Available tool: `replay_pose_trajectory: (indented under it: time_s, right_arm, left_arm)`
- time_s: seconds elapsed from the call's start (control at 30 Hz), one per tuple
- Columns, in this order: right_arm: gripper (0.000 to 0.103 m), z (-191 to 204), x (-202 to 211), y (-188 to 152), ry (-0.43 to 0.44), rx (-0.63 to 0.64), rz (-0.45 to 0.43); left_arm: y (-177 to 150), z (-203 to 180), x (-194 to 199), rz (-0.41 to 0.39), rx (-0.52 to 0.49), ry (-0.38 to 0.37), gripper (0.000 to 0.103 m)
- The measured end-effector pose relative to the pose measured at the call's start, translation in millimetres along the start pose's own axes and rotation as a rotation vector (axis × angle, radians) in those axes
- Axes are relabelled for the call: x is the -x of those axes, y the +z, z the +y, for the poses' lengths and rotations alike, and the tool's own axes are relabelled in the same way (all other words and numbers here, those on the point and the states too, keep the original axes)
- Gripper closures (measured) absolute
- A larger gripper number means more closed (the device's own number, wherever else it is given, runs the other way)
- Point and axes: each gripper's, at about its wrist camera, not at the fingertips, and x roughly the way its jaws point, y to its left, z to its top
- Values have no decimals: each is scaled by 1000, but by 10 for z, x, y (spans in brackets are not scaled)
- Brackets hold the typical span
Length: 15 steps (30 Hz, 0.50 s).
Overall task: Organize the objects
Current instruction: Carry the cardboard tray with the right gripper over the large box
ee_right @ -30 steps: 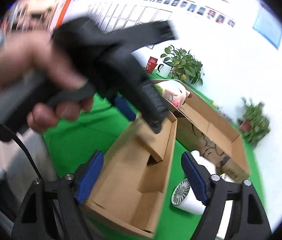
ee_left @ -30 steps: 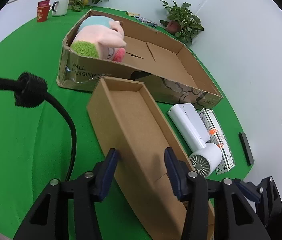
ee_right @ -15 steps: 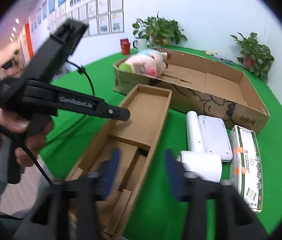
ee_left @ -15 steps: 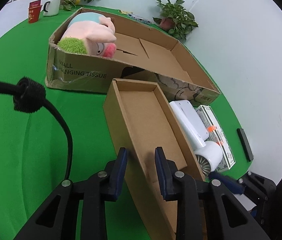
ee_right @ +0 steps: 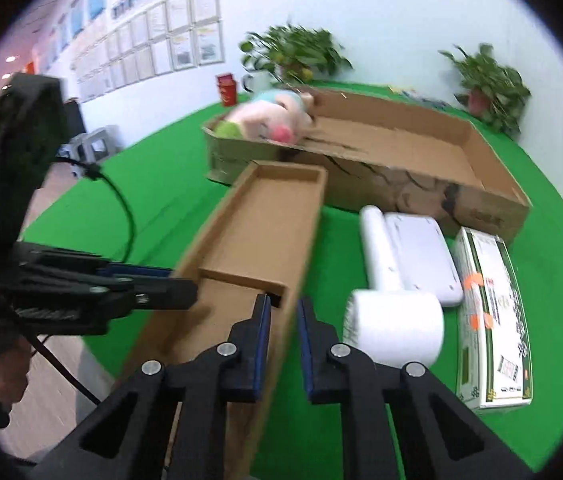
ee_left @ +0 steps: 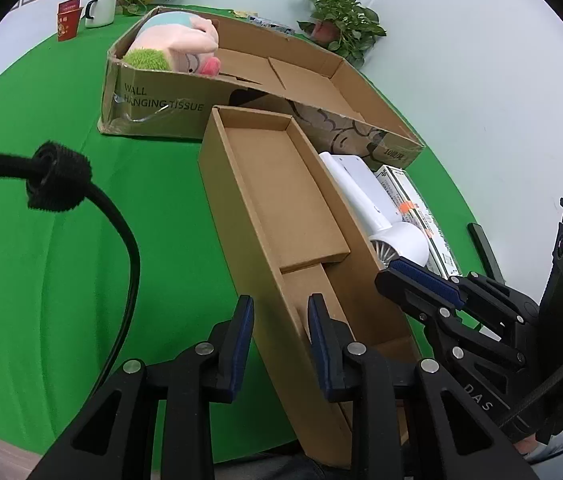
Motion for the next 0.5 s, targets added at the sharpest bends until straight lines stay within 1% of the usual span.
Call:
replay_pose_trajectory:
  time_s: [0.1,0.23,0.3,0.4,0.5]
  right_arm:
    - [90,36,3,0,-11,8,0]
    - [90,-15,-104,-24,28,-47,43]
    - [91,-6,-123,-28,29,-54,53]
    - [91,35,-129,-22,8,-40,59]
    - [91,35,-144,-10,9,-39,66]
  left_arm:
    - [-1,-12,-25,5,-1,9,79]
    - [2,13,-32,1,9,0,79]
    - [4,13,-28,-3,9,-1,81]
    - [13,-20,-26,-7,-12,25,82]
    - [24,-29,-20,-14,-13,37,84]
